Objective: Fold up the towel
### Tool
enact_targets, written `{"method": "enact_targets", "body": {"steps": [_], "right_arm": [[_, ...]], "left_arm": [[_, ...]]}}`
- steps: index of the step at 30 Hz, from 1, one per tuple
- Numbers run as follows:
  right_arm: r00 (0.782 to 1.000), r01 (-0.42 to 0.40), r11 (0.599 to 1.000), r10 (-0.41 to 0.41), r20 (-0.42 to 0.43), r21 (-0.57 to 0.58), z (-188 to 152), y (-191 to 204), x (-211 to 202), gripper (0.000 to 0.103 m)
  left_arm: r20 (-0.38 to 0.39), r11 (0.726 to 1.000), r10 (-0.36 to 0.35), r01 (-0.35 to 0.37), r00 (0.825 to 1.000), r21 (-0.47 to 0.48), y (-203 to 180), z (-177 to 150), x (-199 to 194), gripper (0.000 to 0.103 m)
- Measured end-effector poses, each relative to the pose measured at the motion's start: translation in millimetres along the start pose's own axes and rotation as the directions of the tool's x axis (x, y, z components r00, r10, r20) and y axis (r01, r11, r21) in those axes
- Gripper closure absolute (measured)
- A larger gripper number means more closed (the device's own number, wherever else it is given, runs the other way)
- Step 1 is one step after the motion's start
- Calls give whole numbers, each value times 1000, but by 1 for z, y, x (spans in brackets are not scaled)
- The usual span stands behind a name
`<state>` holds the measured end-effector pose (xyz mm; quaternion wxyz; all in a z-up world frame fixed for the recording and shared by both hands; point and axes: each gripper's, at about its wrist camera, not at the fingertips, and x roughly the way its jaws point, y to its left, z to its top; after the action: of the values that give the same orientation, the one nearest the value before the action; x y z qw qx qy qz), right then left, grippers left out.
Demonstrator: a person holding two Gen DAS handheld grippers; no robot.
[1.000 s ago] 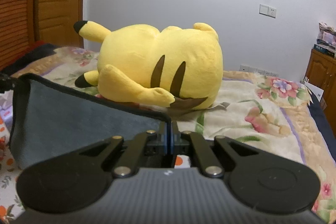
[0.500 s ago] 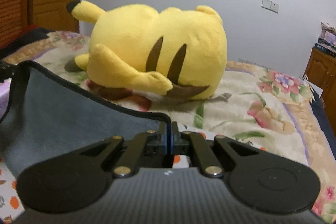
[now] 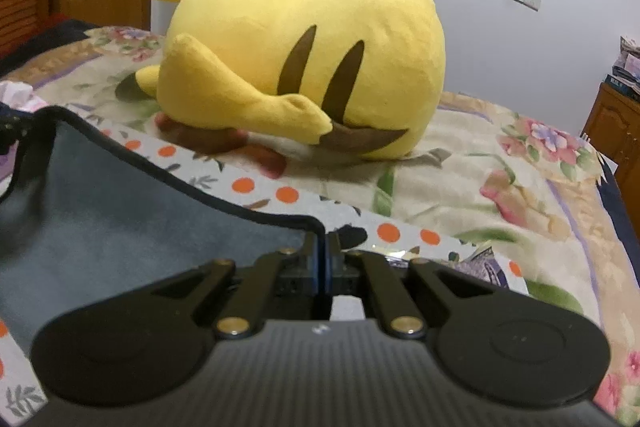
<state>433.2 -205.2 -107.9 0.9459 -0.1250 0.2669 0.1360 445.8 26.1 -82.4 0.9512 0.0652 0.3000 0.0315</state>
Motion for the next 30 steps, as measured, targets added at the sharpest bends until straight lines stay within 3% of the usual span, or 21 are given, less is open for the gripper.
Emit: {"method": "enact_targets", "body": {"steps": [2,8,10,11,12,19,23,30], "right_arm": [[1000,17,1000,-17,11,-1,-1,0,0,95],[1000,4,999,-4,7,38,-2,-3,-2,88],[1000,-6,999,6,6,46,-2,-1,-4,77],[1000,-10,999,10,9,50,-2,-1,-6,65],[1000,-14,998,13,14,54,-1,0,-9,59],[999,-47,996,45,31,76,4,5,-36,59],[998,-58,995,54,44,84,8,6,-57,52],[996,-69,992,62,67,106,13,3,-99,50]], "left_arm": [[-2,1000,-4,4,1000,-14,2,-2,1,66],[-4,1000,-30,30,1000,-7,-2,-4,-2,53],[-4,999,-38,38,999,-2,-5,-4,-5,51],[-3,999,-42,42,999,-1,-6,-4,-6,49],[-4,999,-46,46,999,2,-7,-4,-9,48],[5,997,-80,80,997,10,-17,2,-33,42],[10,995,-98,97,995,21,-25,5,-53,39],[23,992,-124,123,992,30,-36,9,-91,33]]}}
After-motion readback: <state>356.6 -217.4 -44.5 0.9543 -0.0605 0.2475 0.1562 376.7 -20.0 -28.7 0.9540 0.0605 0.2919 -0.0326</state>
